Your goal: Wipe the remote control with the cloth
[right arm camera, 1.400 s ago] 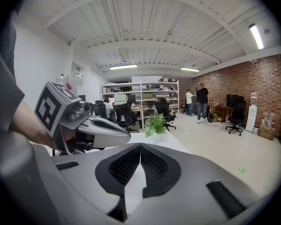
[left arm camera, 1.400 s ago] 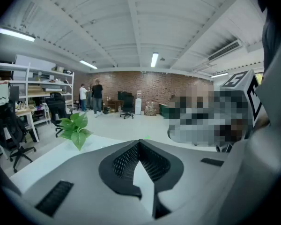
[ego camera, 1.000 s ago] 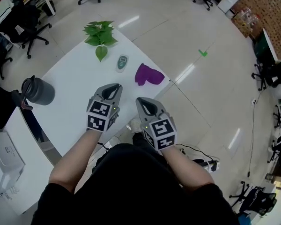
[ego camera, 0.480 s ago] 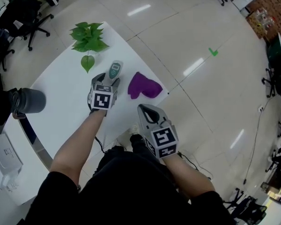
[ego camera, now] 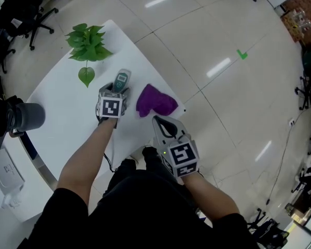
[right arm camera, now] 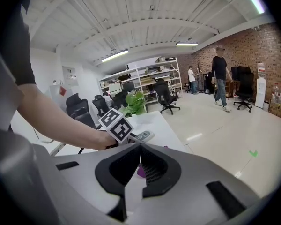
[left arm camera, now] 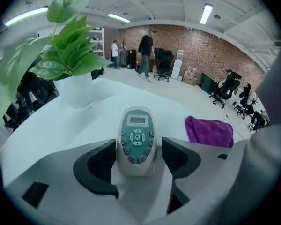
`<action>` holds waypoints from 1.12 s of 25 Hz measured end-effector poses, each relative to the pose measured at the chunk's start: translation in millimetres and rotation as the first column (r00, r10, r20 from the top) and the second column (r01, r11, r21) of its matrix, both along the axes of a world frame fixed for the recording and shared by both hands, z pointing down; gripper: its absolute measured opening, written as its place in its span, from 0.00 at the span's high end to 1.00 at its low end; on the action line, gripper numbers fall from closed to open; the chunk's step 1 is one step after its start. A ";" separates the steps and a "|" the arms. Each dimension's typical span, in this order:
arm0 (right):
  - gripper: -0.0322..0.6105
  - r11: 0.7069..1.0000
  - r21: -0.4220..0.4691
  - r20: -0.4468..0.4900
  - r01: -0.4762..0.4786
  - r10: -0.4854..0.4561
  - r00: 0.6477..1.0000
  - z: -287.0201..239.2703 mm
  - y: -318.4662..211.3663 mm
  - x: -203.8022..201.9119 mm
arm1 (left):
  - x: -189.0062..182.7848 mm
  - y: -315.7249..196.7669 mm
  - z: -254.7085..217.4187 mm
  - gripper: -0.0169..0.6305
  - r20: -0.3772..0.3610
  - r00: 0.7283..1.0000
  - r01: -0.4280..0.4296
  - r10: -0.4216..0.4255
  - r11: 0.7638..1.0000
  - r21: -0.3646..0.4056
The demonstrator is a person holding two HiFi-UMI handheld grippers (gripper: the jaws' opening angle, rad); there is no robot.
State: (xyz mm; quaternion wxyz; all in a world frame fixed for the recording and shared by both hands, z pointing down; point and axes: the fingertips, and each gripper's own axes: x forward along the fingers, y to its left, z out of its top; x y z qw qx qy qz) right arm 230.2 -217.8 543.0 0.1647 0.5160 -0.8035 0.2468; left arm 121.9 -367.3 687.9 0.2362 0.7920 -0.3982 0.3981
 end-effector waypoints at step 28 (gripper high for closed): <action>0.37 0.930 -0.363 -0.282 0.058 -0.169 0.944 142.7 -58.2 14.8 | -34.1 97.5 -104.6 0.61 0.008 0.988 -0.155 0.156 0.971 0.182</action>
